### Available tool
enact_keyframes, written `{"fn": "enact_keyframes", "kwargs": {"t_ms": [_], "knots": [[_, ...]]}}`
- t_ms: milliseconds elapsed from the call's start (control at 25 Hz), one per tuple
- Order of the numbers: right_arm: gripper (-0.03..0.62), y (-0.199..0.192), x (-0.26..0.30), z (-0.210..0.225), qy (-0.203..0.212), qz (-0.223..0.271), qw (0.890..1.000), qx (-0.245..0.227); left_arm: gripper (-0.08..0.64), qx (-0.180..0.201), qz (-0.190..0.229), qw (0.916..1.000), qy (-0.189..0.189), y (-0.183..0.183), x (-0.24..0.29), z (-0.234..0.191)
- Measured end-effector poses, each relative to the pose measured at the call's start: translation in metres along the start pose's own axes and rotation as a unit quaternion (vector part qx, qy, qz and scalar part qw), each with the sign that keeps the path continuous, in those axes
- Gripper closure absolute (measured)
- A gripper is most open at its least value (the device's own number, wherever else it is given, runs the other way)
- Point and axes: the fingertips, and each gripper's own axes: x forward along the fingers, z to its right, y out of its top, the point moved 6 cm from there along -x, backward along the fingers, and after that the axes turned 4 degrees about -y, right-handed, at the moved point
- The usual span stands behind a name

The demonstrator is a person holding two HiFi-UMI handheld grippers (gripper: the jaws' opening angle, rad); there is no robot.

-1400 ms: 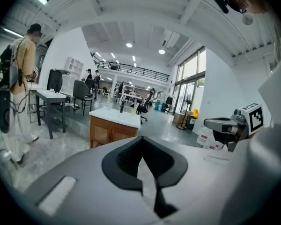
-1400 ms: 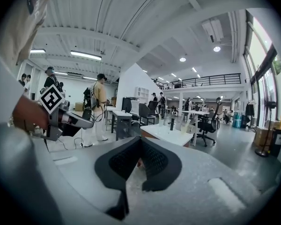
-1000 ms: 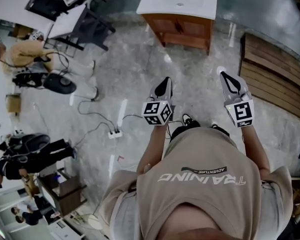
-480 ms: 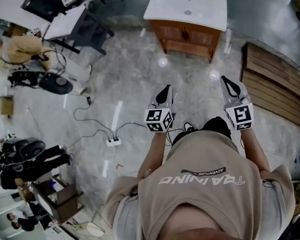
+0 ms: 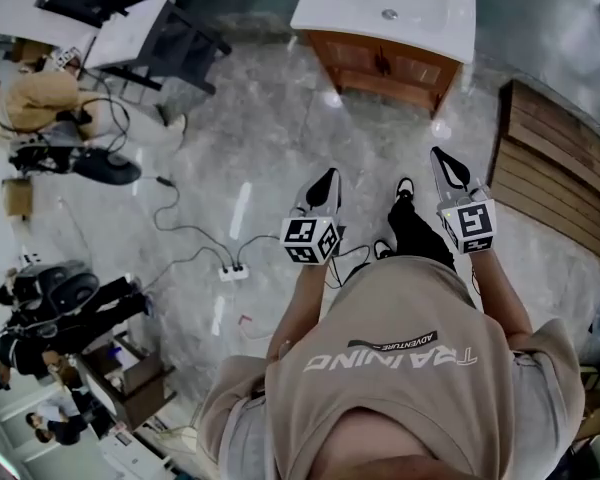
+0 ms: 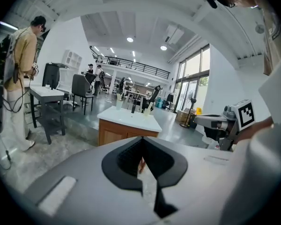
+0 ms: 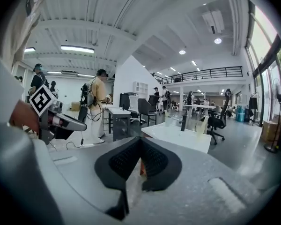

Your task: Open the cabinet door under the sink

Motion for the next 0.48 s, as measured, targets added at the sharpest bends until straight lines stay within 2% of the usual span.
{"fn": "enact_keyframes", "kwargs": {"t_ms": [80, 280, 360, 480], "knots": [[0.591, 0.002, 0.025, 0.012, 0.006, 0.001, 1.000, 0.001, 0.543, 0.006, -0.004, 0.9999, 0.015, 0.016, 0.012, -0.015], [0.591, 0.040, 0.093, 0.050, 0.012, 0.055, 0.998, -0.009, 0.543, 0.034, -0.019, 0.9988, 0.031, 0.057, 0.061, -0.048], [0.591, 0.047, 0.114, 0.063, 0.015, 0.063, 0.998, -0.002, 0.543, 0.028, -0.013, 0.9993, 0.021, 0.074, 0.083, -0.052], [0.591, 0.043, 0.140, 0.079, 0.028, 0.049, 0.998, 0.002, 0.543, 0.006, 0.005, 1.0000, -0.001, 0.093, 0.116, -0.053]]}}
